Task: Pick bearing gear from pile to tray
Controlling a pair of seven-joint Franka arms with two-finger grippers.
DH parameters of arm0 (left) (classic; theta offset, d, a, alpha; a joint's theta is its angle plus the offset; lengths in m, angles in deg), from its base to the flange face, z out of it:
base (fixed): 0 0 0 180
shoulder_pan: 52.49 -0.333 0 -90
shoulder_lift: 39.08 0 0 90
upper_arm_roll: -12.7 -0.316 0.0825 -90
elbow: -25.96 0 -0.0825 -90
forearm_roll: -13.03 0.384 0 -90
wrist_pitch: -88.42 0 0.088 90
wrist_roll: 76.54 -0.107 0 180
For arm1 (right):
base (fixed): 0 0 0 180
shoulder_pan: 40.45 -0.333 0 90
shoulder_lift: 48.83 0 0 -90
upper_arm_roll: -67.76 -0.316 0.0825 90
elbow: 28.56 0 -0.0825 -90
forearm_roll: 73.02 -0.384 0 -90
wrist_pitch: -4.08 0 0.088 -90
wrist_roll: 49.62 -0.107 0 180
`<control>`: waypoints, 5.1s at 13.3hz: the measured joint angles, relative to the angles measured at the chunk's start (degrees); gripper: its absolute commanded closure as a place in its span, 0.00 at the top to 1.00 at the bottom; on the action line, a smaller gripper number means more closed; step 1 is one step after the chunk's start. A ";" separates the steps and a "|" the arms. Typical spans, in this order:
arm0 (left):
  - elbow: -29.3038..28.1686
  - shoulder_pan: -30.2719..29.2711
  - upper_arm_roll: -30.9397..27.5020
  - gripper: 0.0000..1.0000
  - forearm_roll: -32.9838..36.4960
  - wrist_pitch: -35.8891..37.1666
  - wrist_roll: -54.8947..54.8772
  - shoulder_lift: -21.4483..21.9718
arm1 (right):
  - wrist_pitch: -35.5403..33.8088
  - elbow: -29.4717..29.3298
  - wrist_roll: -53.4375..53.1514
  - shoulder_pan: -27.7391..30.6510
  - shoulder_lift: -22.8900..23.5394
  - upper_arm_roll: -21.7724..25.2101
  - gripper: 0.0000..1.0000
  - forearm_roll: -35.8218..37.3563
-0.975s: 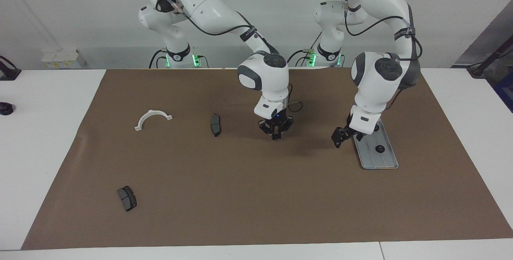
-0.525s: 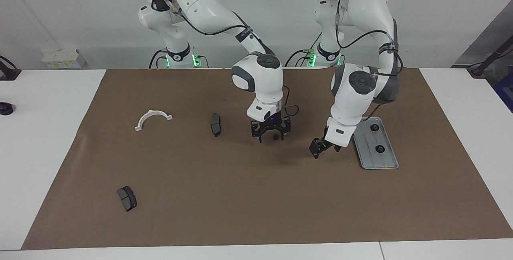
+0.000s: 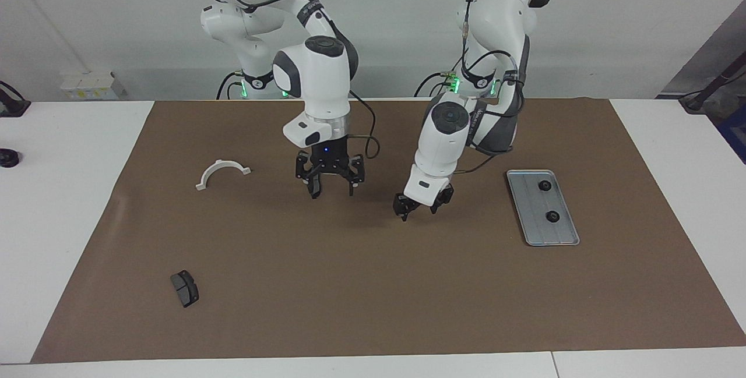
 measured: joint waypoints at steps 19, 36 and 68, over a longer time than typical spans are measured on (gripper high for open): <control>-9.04 3.02 0.08 0.51 0.66 -2.75 0.14 1.00 | -35.84 -13.74 40.55 15.47 -10.09 9.83 1.00 -16.49; -8.95 3.06 -0.92 0.00 0.57 -2.31 2.07 1.44 | -37.07 -13.90 40.56 14.35 -9.80 10.24 1.00 -16.54; 14.72 -29.30 -1.76 1.00 0.11 40.04 -35.95 20.57 | -37.07 -13.90 40.56 14.34 -9.80 10.22 1.00 -16.54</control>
